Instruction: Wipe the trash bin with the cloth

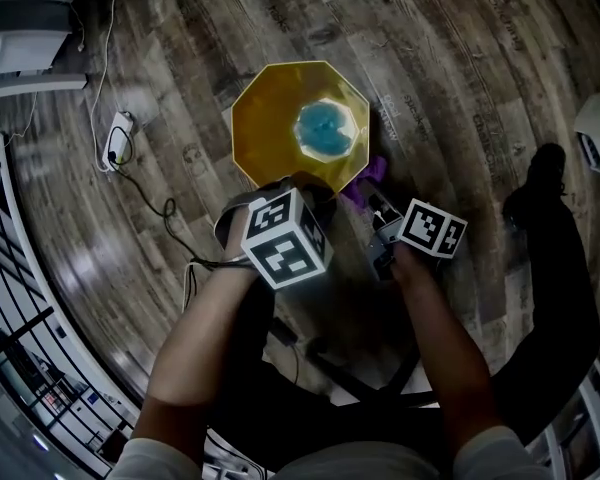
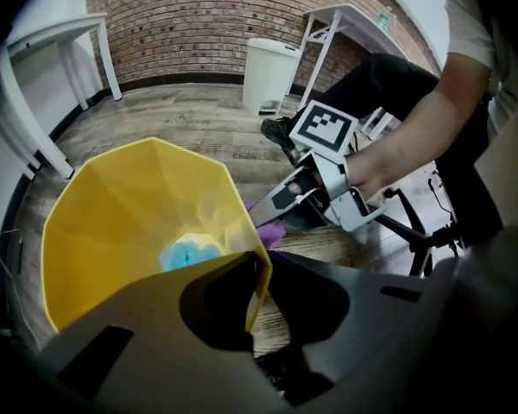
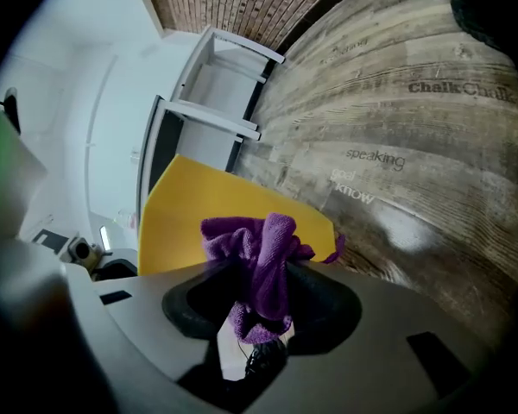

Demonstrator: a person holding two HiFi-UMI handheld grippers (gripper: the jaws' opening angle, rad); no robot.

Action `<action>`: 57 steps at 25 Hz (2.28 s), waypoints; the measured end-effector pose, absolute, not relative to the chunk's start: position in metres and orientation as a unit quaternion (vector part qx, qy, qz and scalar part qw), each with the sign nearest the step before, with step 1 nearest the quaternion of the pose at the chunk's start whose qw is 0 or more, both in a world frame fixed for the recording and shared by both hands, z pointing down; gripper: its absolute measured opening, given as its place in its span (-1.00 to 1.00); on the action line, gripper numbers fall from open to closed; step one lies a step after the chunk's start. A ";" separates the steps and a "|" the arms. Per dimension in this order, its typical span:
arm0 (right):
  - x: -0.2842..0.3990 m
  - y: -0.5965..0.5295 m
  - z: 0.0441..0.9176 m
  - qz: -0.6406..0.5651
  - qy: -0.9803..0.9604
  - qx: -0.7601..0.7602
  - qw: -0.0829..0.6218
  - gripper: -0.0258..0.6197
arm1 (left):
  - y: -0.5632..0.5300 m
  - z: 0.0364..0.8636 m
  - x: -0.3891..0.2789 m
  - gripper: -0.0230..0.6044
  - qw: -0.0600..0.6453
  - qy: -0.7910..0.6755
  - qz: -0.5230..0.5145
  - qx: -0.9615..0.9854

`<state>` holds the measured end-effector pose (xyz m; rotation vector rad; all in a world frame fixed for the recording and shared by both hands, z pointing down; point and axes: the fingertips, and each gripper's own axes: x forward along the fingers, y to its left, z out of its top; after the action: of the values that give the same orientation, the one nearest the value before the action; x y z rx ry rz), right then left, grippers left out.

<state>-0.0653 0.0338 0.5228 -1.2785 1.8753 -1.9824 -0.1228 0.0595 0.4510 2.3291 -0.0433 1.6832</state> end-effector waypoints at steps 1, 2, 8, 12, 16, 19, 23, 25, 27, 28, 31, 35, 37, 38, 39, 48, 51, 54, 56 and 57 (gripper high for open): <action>-0.066 0.033 0.530 -0.658 0.619 -0.425 0.057 -0.41 | 0.059 0.450 -0.121 -0.79 0.133 -0.015 0.579 0.804; -0.066 0.033 0.538 -0.659 0.616 -0.427 0.050 -0.41 | 0.059 0.448 -0.120 -0.78 0.133 -0.014 0.577 0.805; -0.066 0.031 0.588 -0.669 0.601 -0.437 0.005 -0.41 | 0.058 0.446 -0.116 -0.78 0.132 -0.014 0.575 0.808; -0.064 0.027 0.626 -0.674 0.586 -0.448 -0.032 -0.41 | 0.061 0.449 -0.116 -0.78 0.134 -0.014 0.579 0.804; -0.057 0.019 0.658 -0.676 0.566 -0.467 -0.066 -0.41 | 0.063 0.446 -0.111 -0.78 0.129 -0.007 0.577 0.807; -0.054 0.010 0.679 -0.669 0.559 -0.479 -0.099 -0.41 | 0.064 0.446 -0.110 -0.78 0.128 -0.005 0.577 0.806; -0.052 0.002 0.690 -0.659 0.560 -0.486 -0.128 -0.41 | 0.064 0.447 -0.111 -0.78 0.141 -0.016 0.572 0.808; -0.054 0.000 0.690 -0.654 0.565 -0.485 -0.137 -0.41 | 0.061 0.448 -0.113 -0.78 0.146 -0.027 0.570 0.808; -0.052 0.001 0.687 -0.650 0.569 -0.482 -0.144 -0.41 | 0.060 0.448 -0.114 -0.78 0.143 -0.034 0.570 0.808; -0.050 0.003 0.685 -0.647 0.572 -0.481 -0.148 -0.41 | 0.059 0.448 -0.114 -0.78 0.138 -0.035 0.570 0.809; -0.042 0.008 0.670 -0.639 0.584 -0.478 -0.147 -0.41 | 0.058 0.447 -0.114 -0.78 0.112 -0.034 0.567 0.816; -0.029 0.019 0.643 -0.639 0.594 -0.473 -0.123 -0.41 | 0.061 0.444 -0.119 -0.62 0.080 -0.025 0.562 0.823; -0.023 0.024 0.628 -0.636 0.599 -0.473 -0.117 -0.41 | 0.059 0.440 -0.125 -0.54 0.050 -0.022 0.568 0.821; -0.020 0.025 0.621 -0.634 0.602 -0.473 -0.113 -0.41 | 0.056 0.437 -0.129 -0.51 0.027 -0.020 0.573 0.819; -0.017 0.025 0.612 -0.632 0.605 -0.473 -0.108 -0.41 | 0.053 0.434 -0.133 -0.49 0.004 -0.020 0.577 0.816; -0.012 0.042 0.552 -0.638 0.613 -0.464 -0.043 -0.41 | 0.044 0.455 -0.191 -0.48 0.033 -0.053 0.636 0.769; -0.014 0.047 0.542 -0.644 0.610 -0.461 -0.026 -0.41 | 0.041 0.461 -0.193 -0.56 0.055 -0.069 0.632 0.770; -0.021 0.049 0.531 -0.647 0.613 -0.453 -0.012 -0.41 | 0.046 0.460 -0.190 -0.58 0.091 -0.065 0.630 0.769; -0.024 0.049 0.523 -0.645 0.621 -0.445 -0.007 -0.41 | 0.053 0.459 -0.182 -0.62 0.129 -0.059 0.625 0.768; -0.024 0.048 0.519 -0.643 0.626 -0.442 -0.005 -0.41 | 0.056 0.458 -0.176 -0.65 0.147 -0.057 0.620 0.768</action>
<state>-0.0245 0.0482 0.5191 -1.3926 1.9717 -2.0254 -0.1761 0.0558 0.4582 2.2112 -0.1633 1.7856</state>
